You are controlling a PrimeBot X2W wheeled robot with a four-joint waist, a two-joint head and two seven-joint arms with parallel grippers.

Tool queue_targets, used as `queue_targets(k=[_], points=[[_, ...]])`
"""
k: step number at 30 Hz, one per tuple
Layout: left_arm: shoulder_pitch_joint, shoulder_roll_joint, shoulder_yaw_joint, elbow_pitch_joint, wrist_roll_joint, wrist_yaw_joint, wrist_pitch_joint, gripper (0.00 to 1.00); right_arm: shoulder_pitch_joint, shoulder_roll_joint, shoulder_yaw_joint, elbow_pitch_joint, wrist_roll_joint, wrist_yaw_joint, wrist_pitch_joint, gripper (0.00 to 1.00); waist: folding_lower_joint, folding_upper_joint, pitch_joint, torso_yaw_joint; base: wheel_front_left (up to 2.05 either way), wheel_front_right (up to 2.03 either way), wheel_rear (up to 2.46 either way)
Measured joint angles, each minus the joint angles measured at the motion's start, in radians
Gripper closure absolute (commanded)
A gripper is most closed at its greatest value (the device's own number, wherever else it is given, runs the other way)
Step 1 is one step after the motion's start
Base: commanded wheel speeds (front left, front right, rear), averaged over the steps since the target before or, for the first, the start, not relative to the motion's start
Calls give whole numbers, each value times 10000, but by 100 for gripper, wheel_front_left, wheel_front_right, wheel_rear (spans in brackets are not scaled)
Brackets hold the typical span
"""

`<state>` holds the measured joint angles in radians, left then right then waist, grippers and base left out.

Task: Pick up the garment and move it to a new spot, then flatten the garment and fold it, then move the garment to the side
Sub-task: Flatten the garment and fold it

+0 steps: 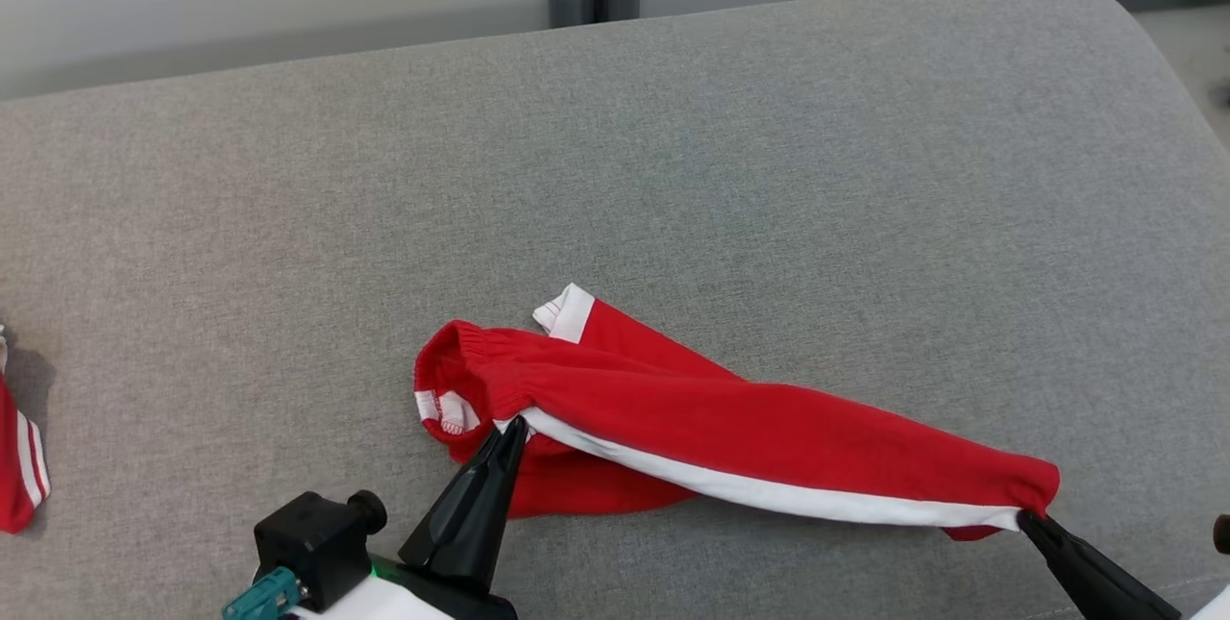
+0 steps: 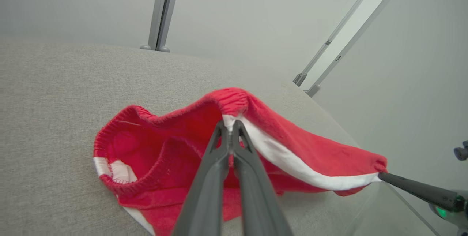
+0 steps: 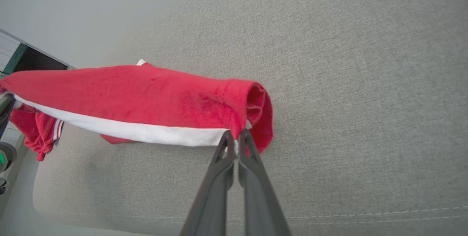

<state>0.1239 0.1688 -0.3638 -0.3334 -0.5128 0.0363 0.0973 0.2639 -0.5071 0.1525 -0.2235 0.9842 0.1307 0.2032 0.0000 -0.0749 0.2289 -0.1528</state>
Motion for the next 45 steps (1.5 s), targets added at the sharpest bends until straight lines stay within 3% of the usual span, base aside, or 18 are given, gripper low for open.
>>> queue_targets(k=[8, 12, 14, 17, 22, 26, 29, 32, 37, 41, 45], points=[[-1174, 117, 119, 286, -42, -270, 144, 100, -1292, -58, 17, -10, 36, 0, -107, 100, 0, 0, 418, 276, 0, 0, 0], [-2586, 403, 314, 520, 48, -537, 558, 100, -2492, -84, -59, -2, 295, 0, 151, 100, 0, 1, 640, 366, 0, 0, 0], [-4467, 723, 669, 968, 56, -780, 1118, 100, -4103, -134, -201, 188, 663, 0, 755, 100, 0, 1, 916, 464, 0, 0, 0], [-5916, 849, 945, 1498, -35, -899, 1499, 100, -5316, -98, -401, 660, 723, 0, 1277, 100, 0, 1, 1150, 522, 0, 0, 0], [-9375, 541, 1183, 3402, -690, -1139, 2301, 100, -8853, 663, -729, 2203, 372, 0, 2637, 100, 0, 1, 1869, 678, 0, 0, 0], [-11653, 242, 1179, 5377, -585, -1200, 2157, 100, -11666, 1998, -836, 3843, -677, -2, 2972, 100, 0, 3, 2454, 782, 0, 0, 0], [-13106, 35, 1220, 6740, -213, -1170, 1415, 100, -13658, 3097, -1187, 5120, -1829, -2, 2176, 100, 0, 3, 2835, 805, 0, 0, 0], [-14428, -44, 1256, 7981, 282, -1129, 272, 100, -15334, 3986, -1615, 6238, -2986, 0, 711, 100, 0, 3, 3150, 743, 0, 0, 0], [-16375, -217, 1162, 9637, 934, -1116, -1720, 100, -17324, 4452, -2079, 7674, -3797, 0, -1559, 100, 0, 3, 3557, 508, 0, 0, 0], [-16928, -382, 1028, 10865, 1030, -1327, -2905, 100, -17512, 4510, -1478, 8500, -3630, 0, -2220, 100, 0, 3, 3793, 306, 0, 0, 0], [-15840, -600, 698, 11837, 698, -1590, -3375, 100, -16189, 4474, -245, 8763, -3018, 0, -2276, 100, 1, 4, 3799, 285, 0, 0, 0]])
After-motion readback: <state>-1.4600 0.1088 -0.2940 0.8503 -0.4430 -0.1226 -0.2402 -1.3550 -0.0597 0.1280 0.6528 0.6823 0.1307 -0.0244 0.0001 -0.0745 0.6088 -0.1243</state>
